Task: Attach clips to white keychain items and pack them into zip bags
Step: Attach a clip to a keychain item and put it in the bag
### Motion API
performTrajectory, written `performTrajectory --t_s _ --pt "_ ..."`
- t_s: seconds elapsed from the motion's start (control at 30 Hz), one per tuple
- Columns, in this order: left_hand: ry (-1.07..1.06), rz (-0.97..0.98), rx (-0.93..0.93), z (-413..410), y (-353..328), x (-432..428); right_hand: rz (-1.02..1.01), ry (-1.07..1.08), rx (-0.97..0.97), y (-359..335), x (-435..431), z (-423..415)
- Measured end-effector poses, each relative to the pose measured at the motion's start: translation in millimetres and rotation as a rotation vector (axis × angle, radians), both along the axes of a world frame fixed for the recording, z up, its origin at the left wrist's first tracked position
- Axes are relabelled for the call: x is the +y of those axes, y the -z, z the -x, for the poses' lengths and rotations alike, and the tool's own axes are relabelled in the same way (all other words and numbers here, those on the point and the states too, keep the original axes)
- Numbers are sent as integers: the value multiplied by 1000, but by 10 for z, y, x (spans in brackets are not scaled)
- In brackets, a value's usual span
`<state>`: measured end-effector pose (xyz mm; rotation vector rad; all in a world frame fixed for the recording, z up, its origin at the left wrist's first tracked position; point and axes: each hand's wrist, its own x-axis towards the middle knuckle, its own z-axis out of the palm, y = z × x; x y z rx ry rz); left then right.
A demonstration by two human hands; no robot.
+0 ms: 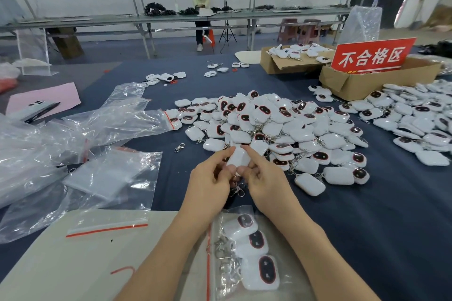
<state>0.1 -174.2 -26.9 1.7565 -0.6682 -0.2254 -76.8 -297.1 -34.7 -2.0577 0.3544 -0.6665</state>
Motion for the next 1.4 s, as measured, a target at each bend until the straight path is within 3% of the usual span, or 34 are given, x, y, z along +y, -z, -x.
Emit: performTrajectory --t_s 0.23,0.53,0.73,0.87,0.97,1.13,1.4 --pt "28 69 107 -10 2 -10 -104 47 -7 14 -26 27" --pt "14 111 180 34 -45 -16 -456 69 -92 -35 -41 68" --pt "20 70 107 38 -36 -16 -439 83 -123 -64 -45 74" --pt "119 12 12 42 -57 -10 -305 97 -150 -77 -46 79" --pt "175 -7 -30 54 -81 0 -316 91 -173 -94 -54 89" --pt "162 58 27 37 -84 47 -344 -130 -89 -159 -58 98" --pt "214 126 100 41 -94 46 -413 -67 -125 -161 -62 128"
